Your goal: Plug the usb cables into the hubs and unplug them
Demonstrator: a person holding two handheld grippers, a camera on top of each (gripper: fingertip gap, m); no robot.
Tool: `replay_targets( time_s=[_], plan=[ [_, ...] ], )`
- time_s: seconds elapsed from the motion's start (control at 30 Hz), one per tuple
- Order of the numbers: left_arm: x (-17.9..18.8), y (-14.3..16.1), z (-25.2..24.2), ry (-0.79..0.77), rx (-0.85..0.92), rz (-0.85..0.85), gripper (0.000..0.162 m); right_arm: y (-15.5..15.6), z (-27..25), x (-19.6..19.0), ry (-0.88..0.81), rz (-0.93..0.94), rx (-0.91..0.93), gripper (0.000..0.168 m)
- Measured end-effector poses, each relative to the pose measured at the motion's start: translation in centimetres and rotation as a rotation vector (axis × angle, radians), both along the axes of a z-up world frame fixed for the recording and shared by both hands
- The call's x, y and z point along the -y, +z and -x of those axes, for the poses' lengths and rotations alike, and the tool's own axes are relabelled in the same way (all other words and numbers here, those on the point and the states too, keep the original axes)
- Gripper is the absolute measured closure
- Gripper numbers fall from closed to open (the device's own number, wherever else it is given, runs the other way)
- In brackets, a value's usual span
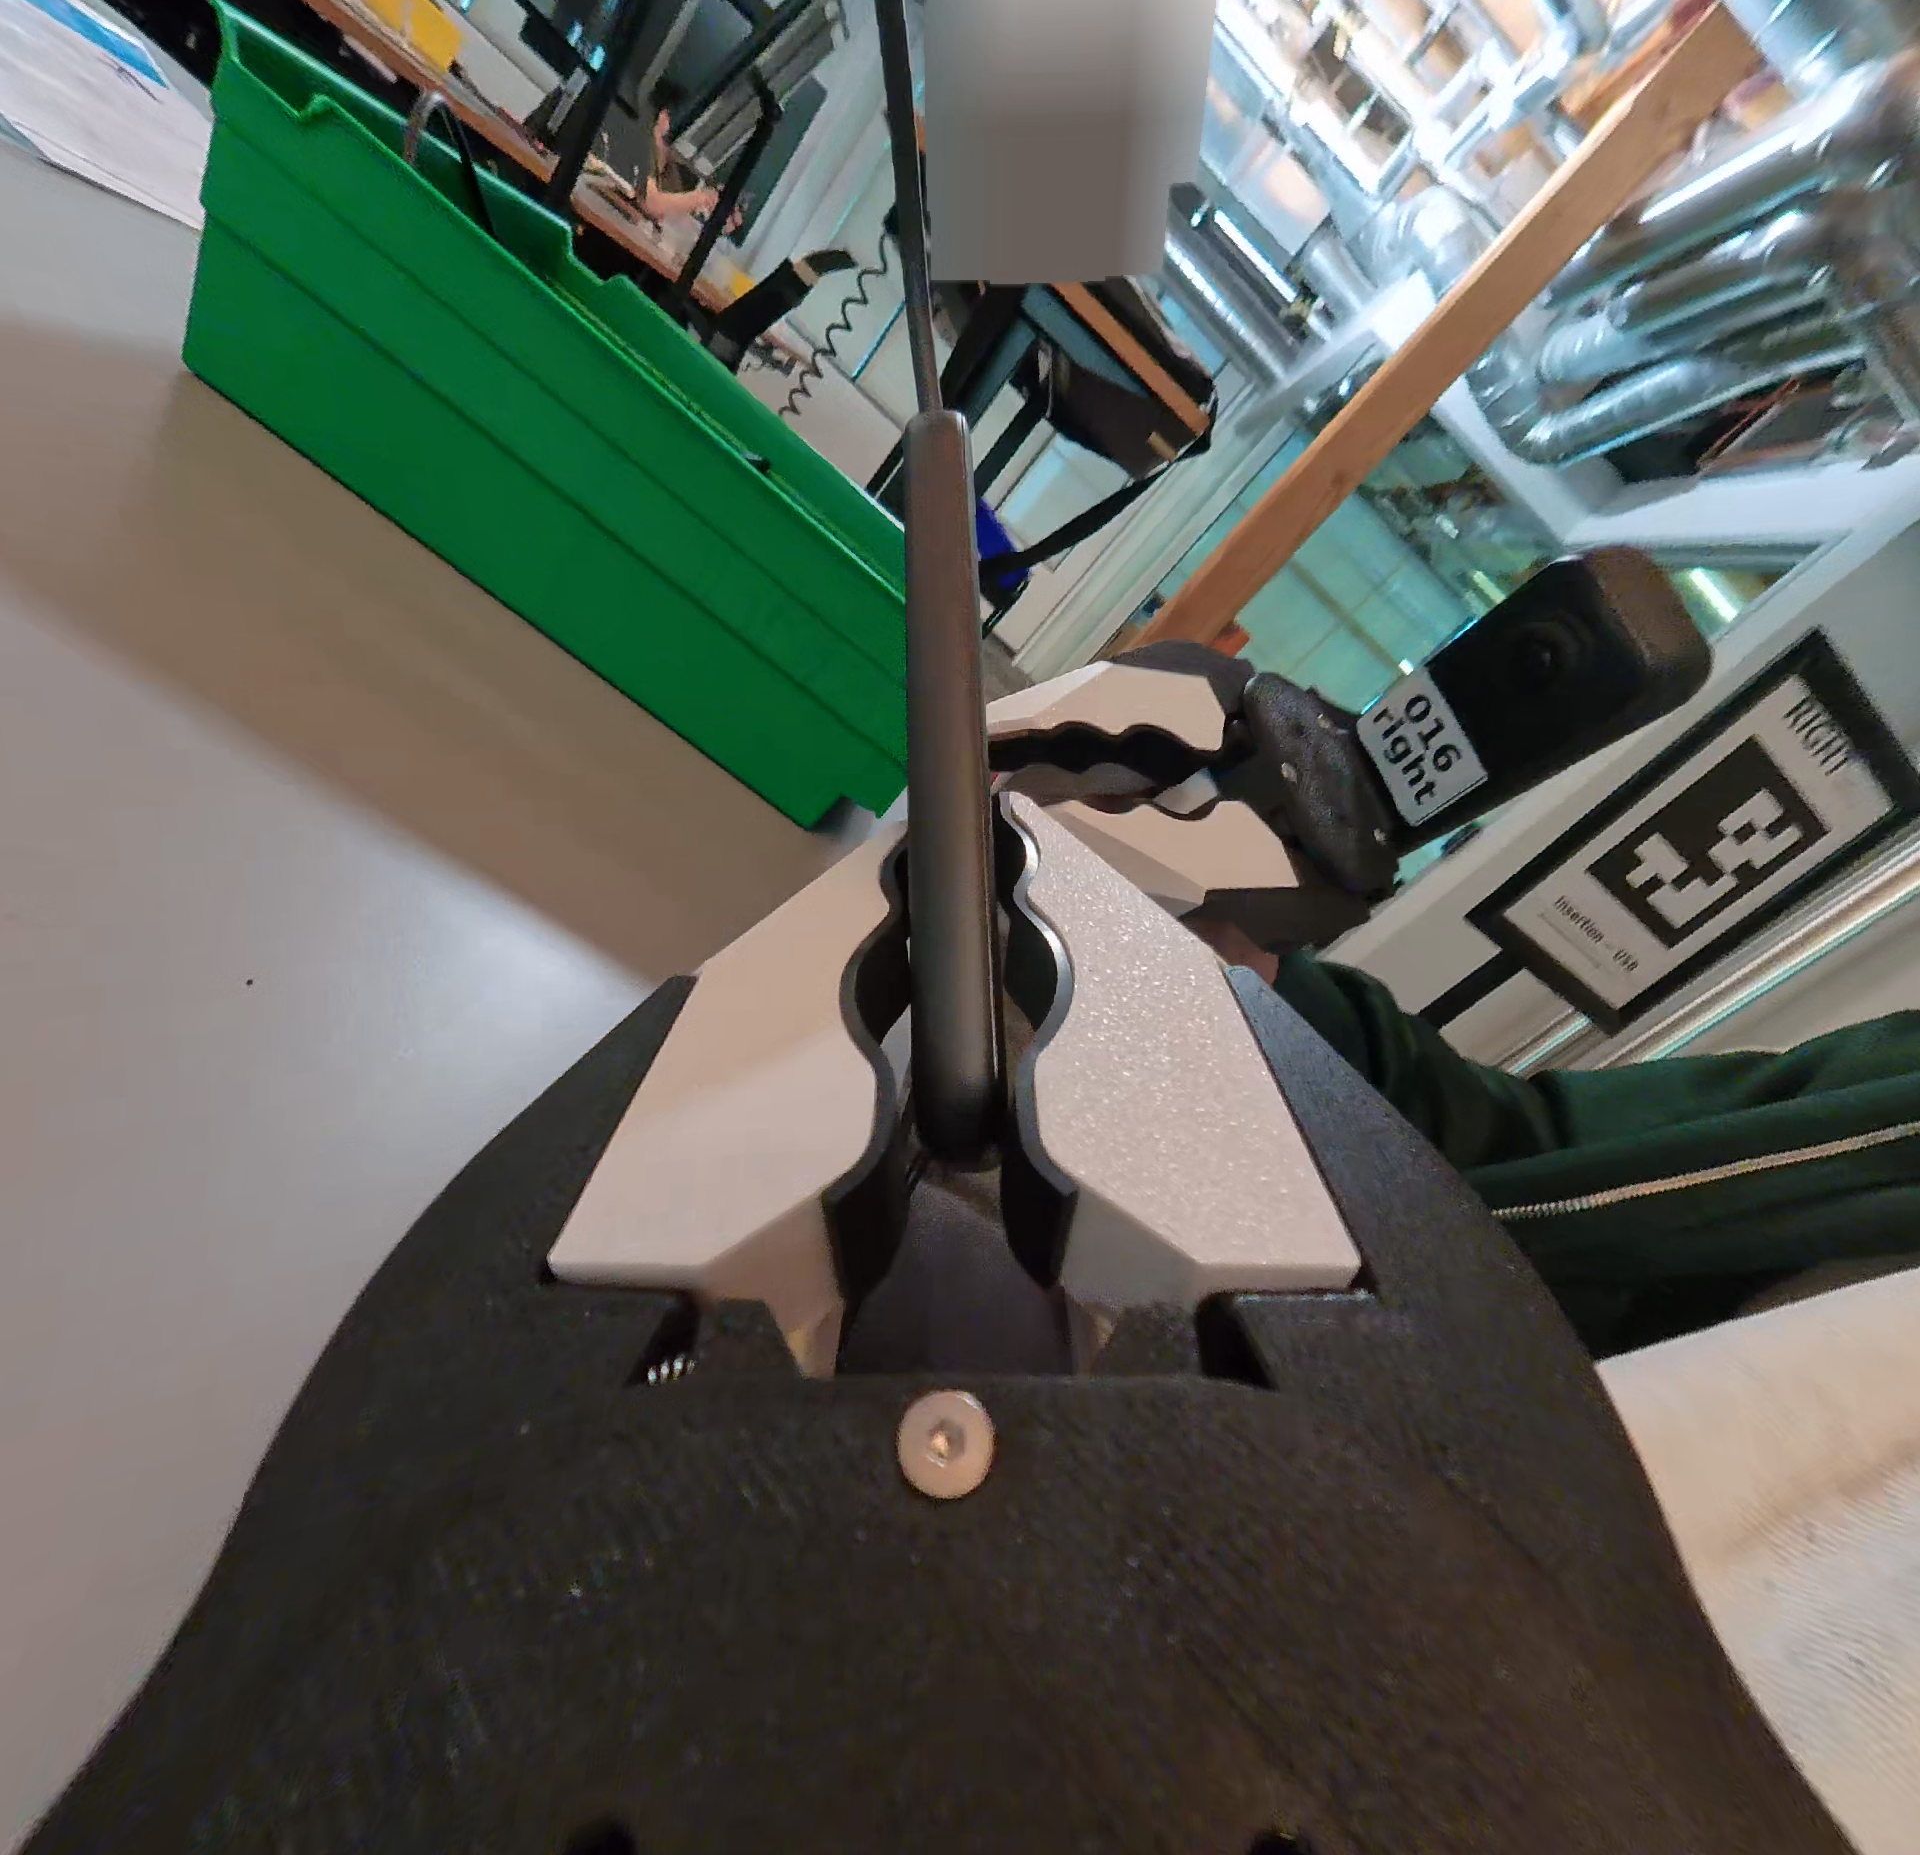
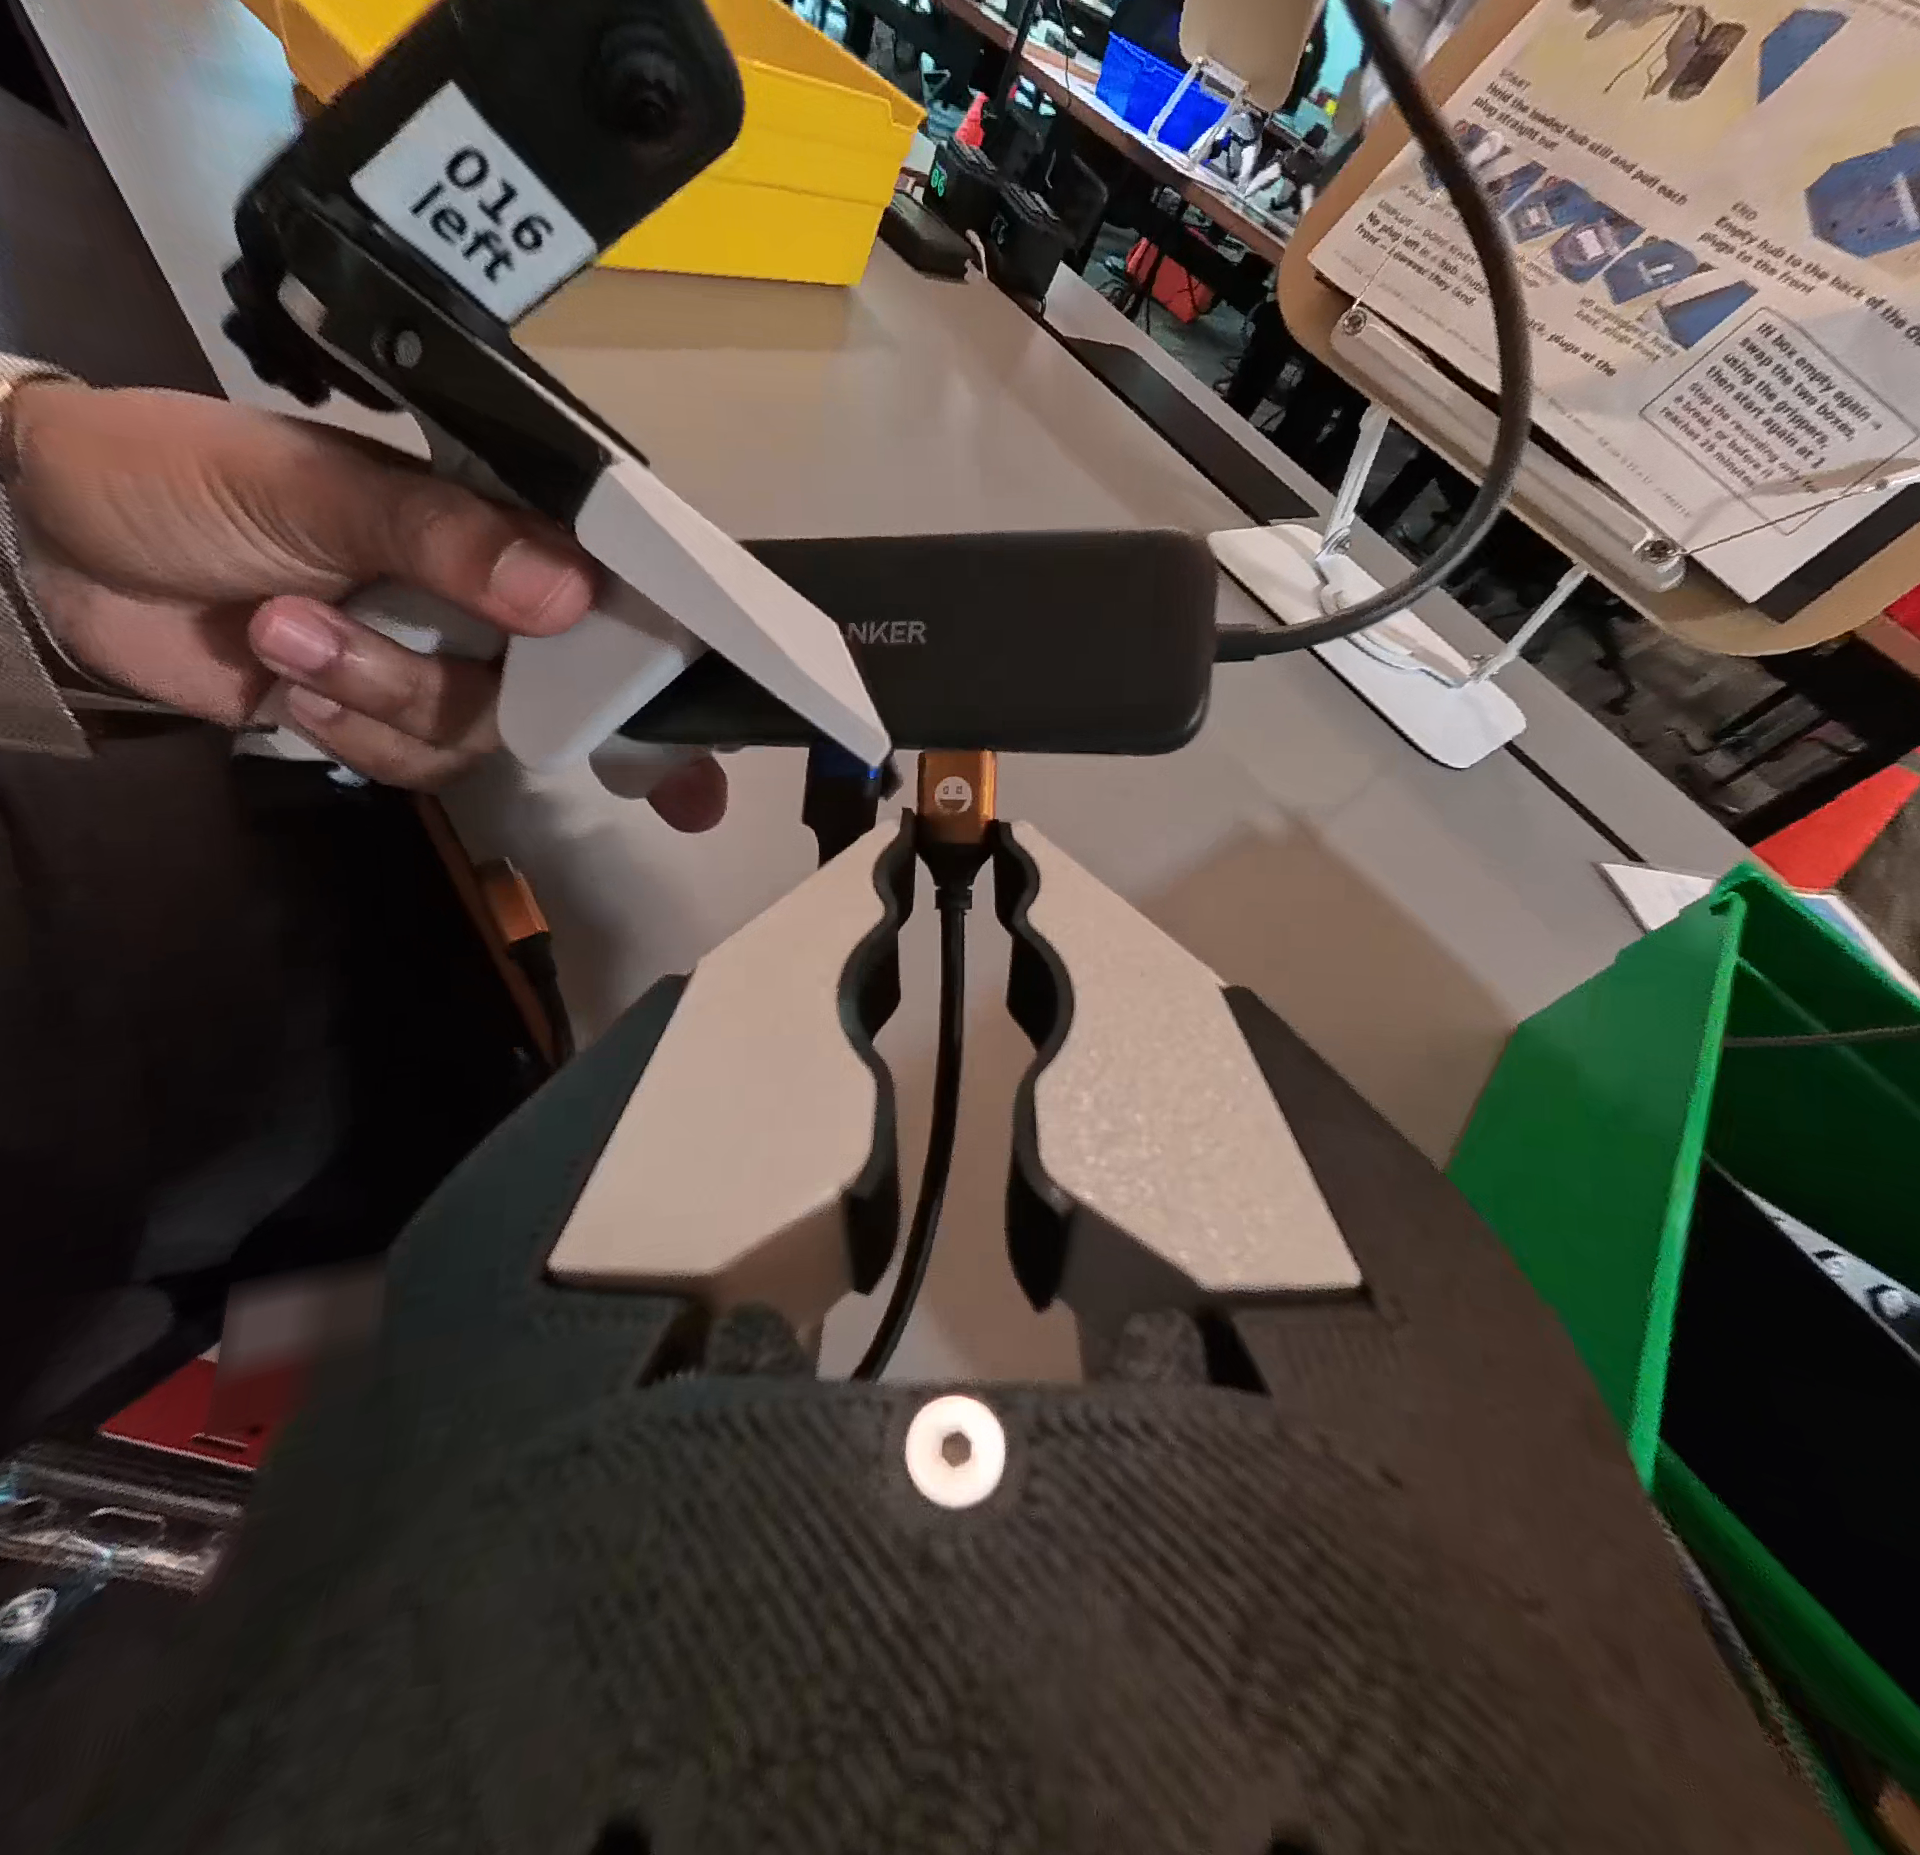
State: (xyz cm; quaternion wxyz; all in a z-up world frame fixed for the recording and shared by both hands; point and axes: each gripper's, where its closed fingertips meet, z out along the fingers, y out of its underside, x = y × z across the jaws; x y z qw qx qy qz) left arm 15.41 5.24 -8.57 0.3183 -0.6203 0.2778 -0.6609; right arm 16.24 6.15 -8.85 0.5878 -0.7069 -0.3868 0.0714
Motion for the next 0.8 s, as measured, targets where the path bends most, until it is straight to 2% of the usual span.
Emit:
replay_targets(
  time_s=[0.33, 0.47, 0.57, 0.67, 0.8],
  plan=[
    [-1.3, 0.8, 0.7, 0.072, 0.144, 0.144, 0.152, -0.1, 0.7, 0.2, 0.024, 0.114, -0.144, 0.155],
    [-1.1, 0.7, 0.5, 0.034, 0.12, 0.127, 0.151, 0.0, 0.6, 0.3, 0.047, 0.2, -0.278, 0.156],
    [-1.5, 0.4, 0.8, 0.085, 0.027, 0.003, 0.141, 0.1, 0.4, 0.3, 0.052, 0.249, -0.367, 0.156],
    [-2.7, -0.3, 1.6, 0.204, -0.135, -0.191, 0.111, 0.2, -0.4, -0.1, 0.015, 0.25, -0.386, 0.156],
    [-3.2, -1.3, 2.4, 0.282, -0.337, -0.481, 0.11, -0.6, -1.3, -0.6, -0.028, 0.294, -0.405, 0.158]
  ],
)
